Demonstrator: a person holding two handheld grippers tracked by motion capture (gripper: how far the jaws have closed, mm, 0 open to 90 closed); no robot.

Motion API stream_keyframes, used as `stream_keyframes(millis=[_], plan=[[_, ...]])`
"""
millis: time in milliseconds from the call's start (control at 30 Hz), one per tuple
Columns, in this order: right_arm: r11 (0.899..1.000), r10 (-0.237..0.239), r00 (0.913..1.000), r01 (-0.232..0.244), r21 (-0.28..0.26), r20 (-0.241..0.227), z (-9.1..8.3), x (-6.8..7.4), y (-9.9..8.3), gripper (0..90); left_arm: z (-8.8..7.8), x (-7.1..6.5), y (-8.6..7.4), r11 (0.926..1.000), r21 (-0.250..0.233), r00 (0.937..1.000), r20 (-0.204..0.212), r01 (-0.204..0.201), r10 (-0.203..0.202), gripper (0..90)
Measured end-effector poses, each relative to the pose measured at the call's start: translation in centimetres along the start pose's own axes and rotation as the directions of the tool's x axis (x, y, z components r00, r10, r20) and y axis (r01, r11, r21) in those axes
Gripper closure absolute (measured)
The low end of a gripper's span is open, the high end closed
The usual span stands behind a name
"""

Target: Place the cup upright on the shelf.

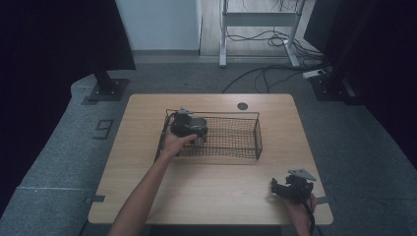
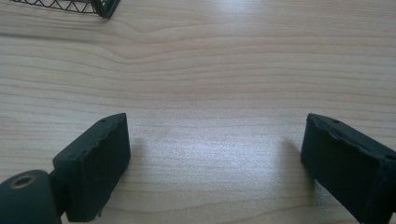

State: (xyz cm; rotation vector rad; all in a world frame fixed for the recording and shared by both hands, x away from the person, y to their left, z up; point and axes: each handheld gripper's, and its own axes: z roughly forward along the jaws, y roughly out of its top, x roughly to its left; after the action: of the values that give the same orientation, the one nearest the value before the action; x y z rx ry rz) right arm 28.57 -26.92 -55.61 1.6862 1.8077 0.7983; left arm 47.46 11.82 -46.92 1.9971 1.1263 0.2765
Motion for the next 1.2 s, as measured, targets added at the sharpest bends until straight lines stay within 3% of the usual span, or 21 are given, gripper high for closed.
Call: stream_keyframes(millis=[700, 1200], plan=[[1.000, 0.000, 1.0000, 0.000, 0.000, 0.000, 0.0, 0.0, 0.0, 8.2, 1.4, 0.2, -0.4, 0.9975, 0.069, 0.9998, -0.007, 0.017, -0.017, 16.4], [1.000, 0.000, 1.0000, 0.000, 0.000, 0.000, 0.0, 0.0, 0.0, 8.2, 1.9, 0.1, -0.4, 0.9891, 0.146, 0.9998, -0.015, 0.017, -0.015, 15.9]])
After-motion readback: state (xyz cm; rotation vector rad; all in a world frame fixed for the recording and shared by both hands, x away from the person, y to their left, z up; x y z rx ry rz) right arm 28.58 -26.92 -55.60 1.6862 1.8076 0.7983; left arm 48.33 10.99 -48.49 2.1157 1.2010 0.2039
